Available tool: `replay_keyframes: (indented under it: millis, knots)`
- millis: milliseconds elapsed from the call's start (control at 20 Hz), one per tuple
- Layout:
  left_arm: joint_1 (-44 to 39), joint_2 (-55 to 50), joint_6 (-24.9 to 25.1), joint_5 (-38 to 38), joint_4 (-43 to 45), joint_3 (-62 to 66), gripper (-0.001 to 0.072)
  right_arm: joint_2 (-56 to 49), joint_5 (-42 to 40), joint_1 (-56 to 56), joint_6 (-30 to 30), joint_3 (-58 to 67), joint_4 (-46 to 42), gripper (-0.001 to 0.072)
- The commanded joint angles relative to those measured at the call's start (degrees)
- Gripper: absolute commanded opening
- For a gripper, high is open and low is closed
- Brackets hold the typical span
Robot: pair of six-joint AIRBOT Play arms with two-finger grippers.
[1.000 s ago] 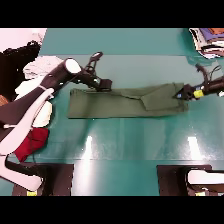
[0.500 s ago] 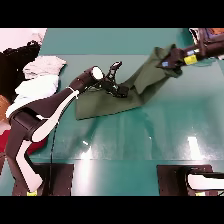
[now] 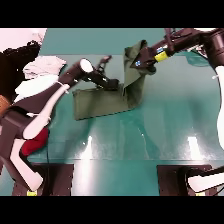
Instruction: Fold the shirts.
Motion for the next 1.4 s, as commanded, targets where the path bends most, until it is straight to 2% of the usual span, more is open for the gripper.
replay_keyframes:
  millis: [0,250,300,350,400,450,550,800,1050,1150,1250,1350]
  knots:
    - [8.2,6.7,-0.7,-7.7,10.6,0.1,0.0023,-0.9,-6.4,5.2,-1.6,-1.4,0.1,0.0018]
    - [20.0,18.1,-0.3,-10.7,13.7,0.1,0.0024,-4.2,-25.8,17.9,-2.5,-3.7,0.0,0.0021]
    - [21.7,19.9,-0.3,-10.9,13.7,0.1,0.0024,-6.2,-28.6,20.6,-3.0,-3.7,0.0,0.0056]
    - [23.0,21.3,-0.3,-11.3,13.7,0.1,0.0024,-8.2,-31.2,23.0,-4.6,-3.7,0.0,0.0244]
    - [24.0,22.4,-0.3,-11.7,13.7,0.1,0.0023,-9.9,-32.9,24.7,-5.7,-3.7,0.0,0.0388]
    - [24.8,23.4,-0.3,-12.3,13.7,0.1,0.0023,-11.4,-33.3,25.8,-5.7,-3.7,0.0,0.0466]
    - [25.6,24.5,0.1,-13.5,13.7,0.0,0.0023,-12.0,-30.3,26.1,-5.7,-3.7,-1.0,0.0456]
    - [25.6,24.8,1.2,-16.2,13.3,0.1,0.0024,-7.3,-14.7,17.7,-3.3,-5.3,-9.7,0.0450]
    - [25.6,24.8,1.2,-16.8,13.0,0.0,0.0024,-1.7,-12.5,3.4,-1.6,-20.2,-10.3,0.0451]
    - [25.6,24.8,1.2,-16.5,12.2,-0.1,0.0024,-2.1,-13.2,-2.4,-1.4,-25.7,-4.2,0.0466]
    - [25.4,24.5,1.2,-16.1,11.4,-0.1,0.0024,-4.1,-14.2,-6.5,-2.0,-29.5,3.9,0.0634]
    - [25.0,24.4,1.2,-15.6,11.1,-0.1,0.0024,-7.2,-14.6,-8.3,-4.2,-31.4,10.3,0.0634]
